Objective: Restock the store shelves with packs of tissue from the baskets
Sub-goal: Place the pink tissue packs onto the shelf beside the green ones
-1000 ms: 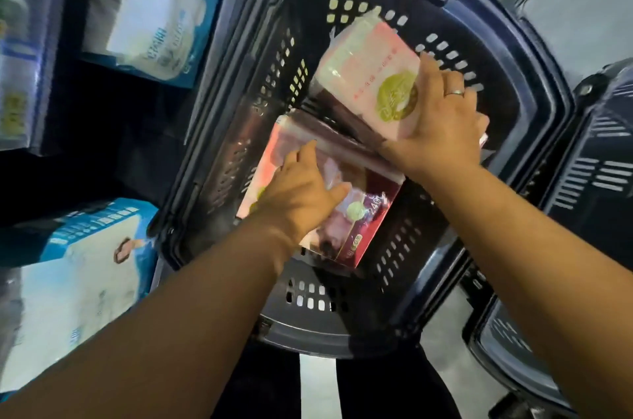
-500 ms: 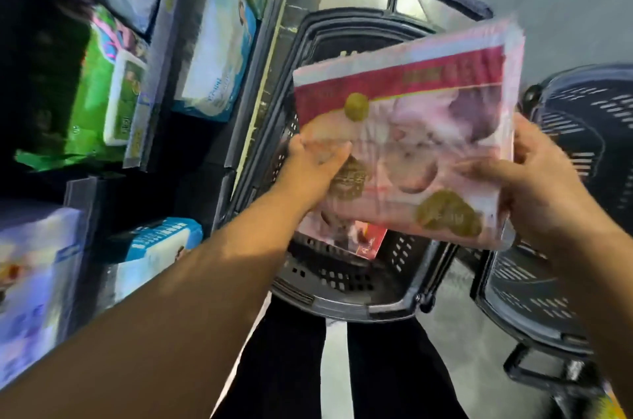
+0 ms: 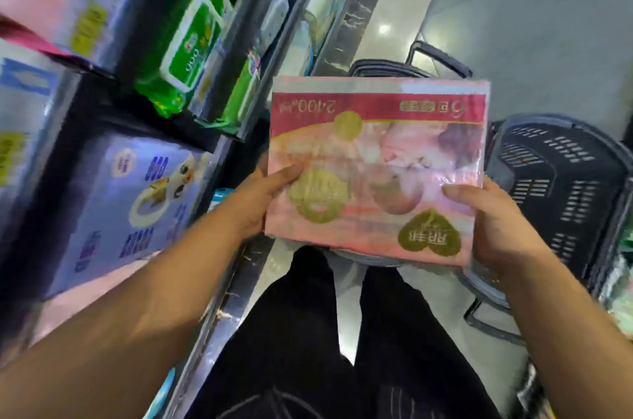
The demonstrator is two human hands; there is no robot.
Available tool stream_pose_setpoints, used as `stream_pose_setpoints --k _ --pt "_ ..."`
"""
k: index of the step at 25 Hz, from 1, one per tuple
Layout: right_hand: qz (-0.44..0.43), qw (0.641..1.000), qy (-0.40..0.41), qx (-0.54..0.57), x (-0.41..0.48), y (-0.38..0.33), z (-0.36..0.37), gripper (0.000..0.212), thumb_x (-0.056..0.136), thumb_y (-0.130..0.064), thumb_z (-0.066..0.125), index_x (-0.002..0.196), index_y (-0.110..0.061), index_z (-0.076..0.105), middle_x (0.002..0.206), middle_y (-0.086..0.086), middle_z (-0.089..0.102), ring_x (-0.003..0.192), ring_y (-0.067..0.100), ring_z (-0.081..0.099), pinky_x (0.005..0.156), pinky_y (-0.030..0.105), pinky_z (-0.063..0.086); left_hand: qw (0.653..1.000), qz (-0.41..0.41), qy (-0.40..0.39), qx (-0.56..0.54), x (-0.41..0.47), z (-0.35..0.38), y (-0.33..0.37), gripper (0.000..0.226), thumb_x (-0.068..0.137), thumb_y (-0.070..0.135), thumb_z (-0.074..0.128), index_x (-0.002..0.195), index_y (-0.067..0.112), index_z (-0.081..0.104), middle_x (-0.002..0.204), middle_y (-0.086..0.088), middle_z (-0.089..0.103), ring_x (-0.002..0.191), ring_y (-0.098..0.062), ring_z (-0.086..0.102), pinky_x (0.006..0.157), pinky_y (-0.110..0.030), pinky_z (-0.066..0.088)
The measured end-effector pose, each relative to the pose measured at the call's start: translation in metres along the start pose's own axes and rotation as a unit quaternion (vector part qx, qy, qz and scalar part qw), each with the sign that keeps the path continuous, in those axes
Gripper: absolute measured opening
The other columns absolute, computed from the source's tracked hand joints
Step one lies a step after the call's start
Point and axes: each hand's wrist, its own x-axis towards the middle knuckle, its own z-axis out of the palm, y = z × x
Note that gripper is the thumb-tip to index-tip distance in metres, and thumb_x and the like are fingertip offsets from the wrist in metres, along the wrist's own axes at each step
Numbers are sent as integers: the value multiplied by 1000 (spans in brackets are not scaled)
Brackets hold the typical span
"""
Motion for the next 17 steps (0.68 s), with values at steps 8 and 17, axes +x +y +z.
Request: stream_pose_setpoints --k 8,17 --pt "-36 988 -136 -61 -57 -53 34 63 82 -19 59 141 -9 42 122 18 62 106 36 64 86 48 53 971 175 133 -96 -181 42 -3 54 78 22 71 127 20 50 114 -8 69 100 -27 69 74 -39 57" --pt "-36 929 -297 -218 -124 -93 86 41 86 -17 60 127 -15 54 115 15 68 101 36 67 80 48 55 889 309 297 -162 -320 74 -63 63 76 24 72 133 29 46 117 -3 68 102 -22 68 78 -37 57"
